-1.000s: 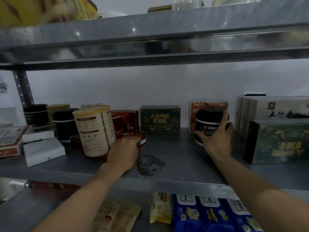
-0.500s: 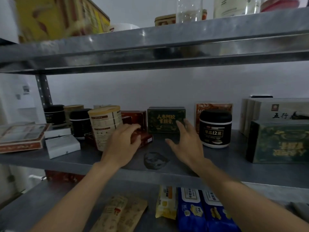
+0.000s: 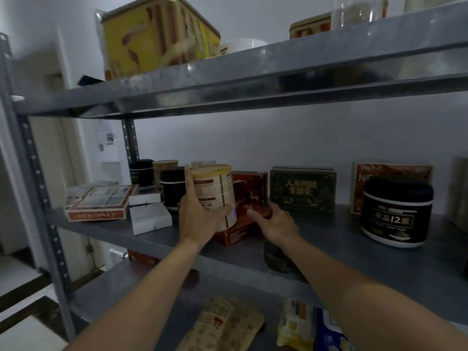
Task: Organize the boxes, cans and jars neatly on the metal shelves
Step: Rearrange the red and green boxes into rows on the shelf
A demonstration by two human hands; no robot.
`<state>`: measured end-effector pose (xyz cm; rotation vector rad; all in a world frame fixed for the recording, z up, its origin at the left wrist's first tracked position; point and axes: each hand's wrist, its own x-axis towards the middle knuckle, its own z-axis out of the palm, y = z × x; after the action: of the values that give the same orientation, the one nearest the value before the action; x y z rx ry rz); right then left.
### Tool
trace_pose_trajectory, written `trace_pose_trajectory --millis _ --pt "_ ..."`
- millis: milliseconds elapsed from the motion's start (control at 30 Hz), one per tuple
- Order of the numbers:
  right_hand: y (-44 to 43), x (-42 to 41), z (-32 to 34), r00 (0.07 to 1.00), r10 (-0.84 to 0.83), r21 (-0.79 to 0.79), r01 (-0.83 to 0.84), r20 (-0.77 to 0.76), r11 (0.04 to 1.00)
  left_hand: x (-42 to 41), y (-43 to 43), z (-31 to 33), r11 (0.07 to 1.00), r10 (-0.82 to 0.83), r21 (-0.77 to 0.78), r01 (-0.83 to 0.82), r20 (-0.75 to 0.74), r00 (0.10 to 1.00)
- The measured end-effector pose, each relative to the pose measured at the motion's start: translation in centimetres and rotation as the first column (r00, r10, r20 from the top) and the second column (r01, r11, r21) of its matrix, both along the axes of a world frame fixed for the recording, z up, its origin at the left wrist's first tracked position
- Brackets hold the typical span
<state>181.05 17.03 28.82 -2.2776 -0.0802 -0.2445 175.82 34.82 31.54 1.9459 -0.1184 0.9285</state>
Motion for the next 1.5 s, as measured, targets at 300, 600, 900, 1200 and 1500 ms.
trace_pose_trajectory --millis 300,600,900,1200,1500 --pt "-0.1 0.8 -0.2 1.000 0.020 0.005 -0.020 -0.016 1.000 0.4 0.2 -0.1 0.996 0.004 -0.086 -0.001 0.040 0.999" --pt "0.8 -0.3 0.9 0.985 0.133 -0.050 -0.139 -0.110 0.989 -0.7 2.2 0.2 0.996 0.037 -0.085 -0.032 0.062 0.997" --pt "3.1 -0.4 2.0 0.999 0.028 0.571 -0.035 0.022 0.820 -1.0 4.9 3.1 0.993 -0.016 -0.112 0.027 0.096 0.995" --pt "4.2 -0.8 4.6 0.998 -0.059 0.738 0.022 0.024 0.674 -1.4 9.9 4.4 0.987 0.089 -0.141 -0.080 0.054 0.995" --pt "5.8 -0.6 5.9 0.976 -0.063 0.652 -0.092 0.210 0.752 0.8 16.3 2.9 0.979 0.160 -0.128 -0.161 -0.020 0.987"
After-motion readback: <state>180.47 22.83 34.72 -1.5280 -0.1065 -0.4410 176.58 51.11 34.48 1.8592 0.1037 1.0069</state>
